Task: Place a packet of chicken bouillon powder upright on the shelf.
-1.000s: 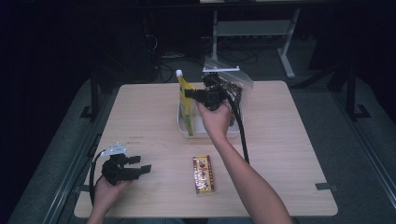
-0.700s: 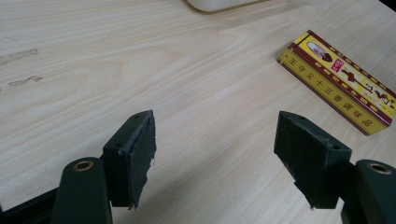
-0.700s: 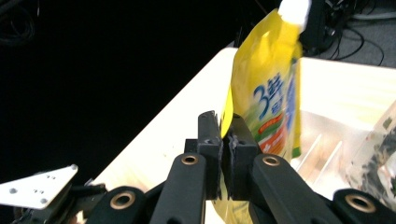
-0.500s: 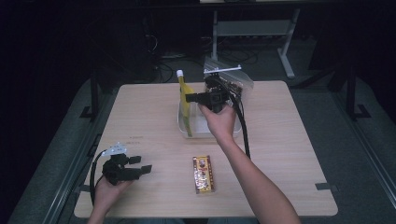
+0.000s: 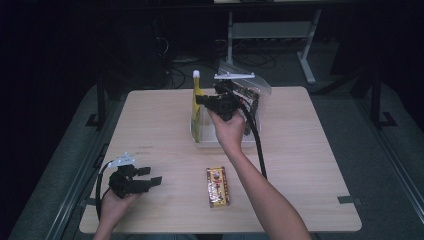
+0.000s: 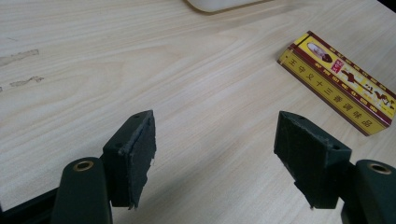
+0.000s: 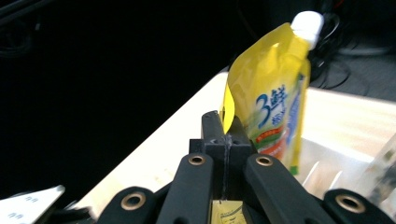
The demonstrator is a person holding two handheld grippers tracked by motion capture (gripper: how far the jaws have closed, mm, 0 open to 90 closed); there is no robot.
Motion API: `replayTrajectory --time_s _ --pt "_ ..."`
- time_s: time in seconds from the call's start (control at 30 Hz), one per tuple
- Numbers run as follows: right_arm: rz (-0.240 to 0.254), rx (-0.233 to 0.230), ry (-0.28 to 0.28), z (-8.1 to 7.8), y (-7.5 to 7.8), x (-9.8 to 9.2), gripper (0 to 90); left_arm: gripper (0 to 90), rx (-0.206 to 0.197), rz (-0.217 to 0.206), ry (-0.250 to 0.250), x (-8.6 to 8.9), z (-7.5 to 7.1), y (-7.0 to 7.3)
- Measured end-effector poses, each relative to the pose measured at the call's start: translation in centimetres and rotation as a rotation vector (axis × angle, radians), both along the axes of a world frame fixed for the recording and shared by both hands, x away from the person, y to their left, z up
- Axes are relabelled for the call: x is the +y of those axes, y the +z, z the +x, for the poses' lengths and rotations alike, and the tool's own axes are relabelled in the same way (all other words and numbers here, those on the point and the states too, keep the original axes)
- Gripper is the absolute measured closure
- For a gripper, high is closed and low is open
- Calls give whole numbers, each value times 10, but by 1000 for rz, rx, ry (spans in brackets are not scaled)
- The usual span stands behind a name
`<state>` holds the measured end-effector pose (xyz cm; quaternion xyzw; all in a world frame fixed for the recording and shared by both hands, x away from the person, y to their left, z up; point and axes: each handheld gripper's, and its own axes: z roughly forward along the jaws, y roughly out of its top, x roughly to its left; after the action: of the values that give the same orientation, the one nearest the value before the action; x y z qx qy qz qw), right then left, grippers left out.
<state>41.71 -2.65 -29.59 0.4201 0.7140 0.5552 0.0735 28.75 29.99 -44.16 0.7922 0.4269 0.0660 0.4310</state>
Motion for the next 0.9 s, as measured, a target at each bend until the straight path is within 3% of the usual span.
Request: replayTrajectory --time_s 0.3,0.47,0.57,0.63,0.77,0.9 --pt "-91 -139 -40 -3 -12 14 900 289 -1 0 -2 0 -1 0" --pt "-121 -162 -22 -3 -23 21 900 289 -4 -1 -3 -1 -1 1" --pt "-106 -140 -24 -1 -28 19 900 289 -2 -1 -1 0 -1 1" --pt "-68 -121 -30 0 -32 16 900 289 -2 -3 2 0 -1 1" --pt "-67 -83 -33 1 -39 15 900 289 1 0 -1 -1 -1 1" --pt "-30 -50 -27 3 -43 12 894 289 0 2 -4 -2 -1 1"
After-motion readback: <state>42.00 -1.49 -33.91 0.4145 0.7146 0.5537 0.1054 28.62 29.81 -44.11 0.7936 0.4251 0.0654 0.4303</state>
